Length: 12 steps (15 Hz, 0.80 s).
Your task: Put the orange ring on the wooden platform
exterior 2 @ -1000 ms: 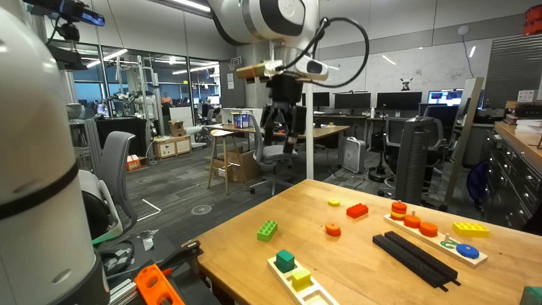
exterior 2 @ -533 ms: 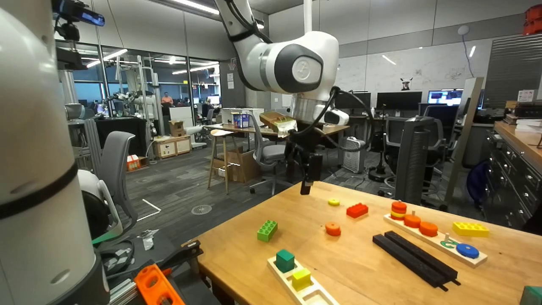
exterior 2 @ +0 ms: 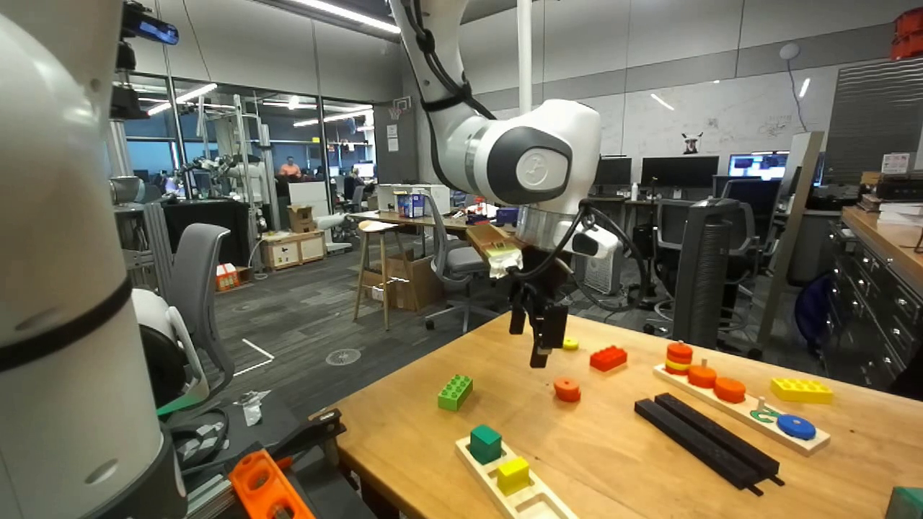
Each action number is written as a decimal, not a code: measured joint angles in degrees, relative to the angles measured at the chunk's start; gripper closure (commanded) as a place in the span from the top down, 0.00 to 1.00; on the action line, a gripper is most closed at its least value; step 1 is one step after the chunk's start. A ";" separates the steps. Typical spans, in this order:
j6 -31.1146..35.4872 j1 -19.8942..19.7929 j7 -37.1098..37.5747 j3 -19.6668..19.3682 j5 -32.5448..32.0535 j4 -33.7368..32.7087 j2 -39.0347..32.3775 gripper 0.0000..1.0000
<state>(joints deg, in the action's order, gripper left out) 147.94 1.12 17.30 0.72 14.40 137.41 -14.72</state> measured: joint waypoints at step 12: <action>-0.05 -1.34 1.83 -2.40 0.00 -9.54 -10.80 1.00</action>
<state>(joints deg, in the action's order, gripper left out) 147.89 -0.22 19.13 -1.68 14.40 127.88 -25.52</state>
